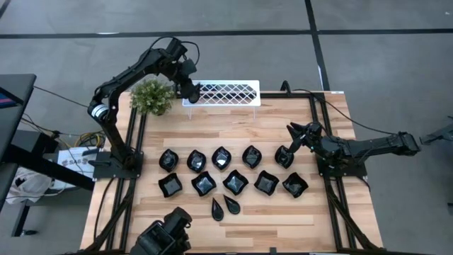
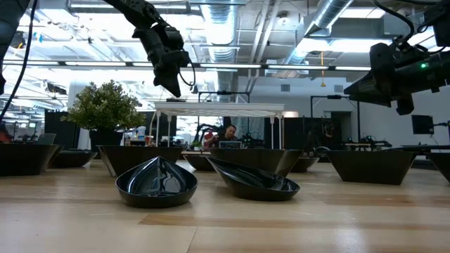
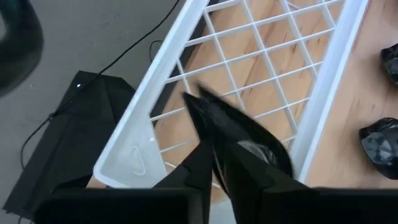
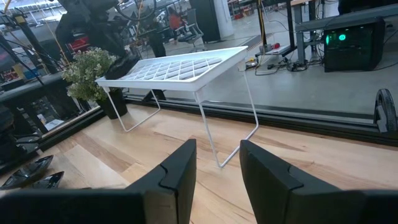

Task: Pick & Place Mini shaped plates
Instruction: Stack the black drop shaped plate on top of the black drop shaped plate on the shelf

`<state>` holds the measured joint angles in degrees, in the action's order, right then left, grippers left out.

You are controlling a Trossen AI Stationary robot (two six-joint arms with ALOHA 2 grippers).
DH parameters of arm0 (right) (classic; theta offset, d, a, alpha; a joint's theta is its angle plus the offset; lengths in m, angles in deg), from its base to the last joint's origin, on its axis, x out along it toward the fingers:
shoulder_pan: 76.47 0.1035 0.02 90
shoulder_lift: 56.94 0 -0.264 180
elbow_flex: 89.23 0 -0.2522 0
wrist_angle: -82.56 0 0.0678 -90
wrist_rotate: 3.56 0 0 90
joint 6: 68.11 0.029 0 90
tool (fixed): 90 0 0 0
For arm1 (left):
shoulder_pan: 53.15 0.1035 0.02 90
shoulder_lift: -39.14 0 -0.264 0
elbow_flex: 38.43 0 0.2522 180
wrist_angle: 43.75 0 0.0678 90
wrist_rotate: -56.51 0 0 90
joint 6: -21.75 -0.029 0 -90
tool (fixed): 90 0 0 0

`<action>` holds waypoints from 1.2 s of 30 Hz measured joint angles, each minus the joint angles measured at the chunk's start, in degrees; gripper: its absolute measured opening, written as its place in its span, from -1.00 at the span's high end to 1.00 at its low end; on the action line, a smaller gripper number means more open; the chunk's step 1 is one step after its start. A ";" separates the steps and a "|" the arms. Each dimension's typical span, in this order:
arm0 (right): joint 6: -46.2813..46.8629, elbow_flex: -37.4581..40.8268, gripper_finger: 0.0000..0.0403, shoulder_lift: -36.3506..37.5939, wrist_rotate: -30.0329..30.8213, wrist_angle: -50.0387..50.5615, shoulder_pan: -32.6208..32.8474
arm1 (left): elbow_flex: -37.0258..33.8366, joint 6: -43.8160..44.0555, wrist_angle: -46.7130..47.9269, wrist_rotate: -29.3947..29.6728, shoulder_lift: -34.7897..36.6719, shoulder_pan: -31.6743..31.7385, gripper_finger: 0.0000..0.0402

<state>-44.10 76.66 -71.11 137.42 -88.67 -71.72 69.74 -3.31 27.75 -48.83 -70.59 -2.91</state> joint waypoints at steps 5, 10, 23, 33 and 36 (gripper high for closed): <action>0.00 0.00 0.41 -0.01 0.00 0.00 -0.01 | -0.02 -0.02 -0.24 4.96 0.00 0.02 0.62; 0.00 0.01 0.41 -0.01 0.00 0.00 -0.01 | -0.02 0.00 -0.40 5.06 0.02 0.00 0.58; 0.02 -0.01 0.41 0.00 0.04 0.00 0.00 | -0.04 6.92 1.80 3.89 4.06 -1.09 0.57; 0.02 -0.01 0.41 0.00 0.00 0.00 0.00 | -4.55 14.04 5.13 -2.35 16.13 -10.20 0.57; 0.02 0.01 0.41 -0.02 -0.02 -0.15 0.00 | -9.49 16.08 4.06 -2.44 21.09 -14.21 0.57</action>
<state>-44.08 76.67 -71.13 137.40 -88.83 -71.72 60.25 12.77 31.81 -51.27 -49.51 -17.13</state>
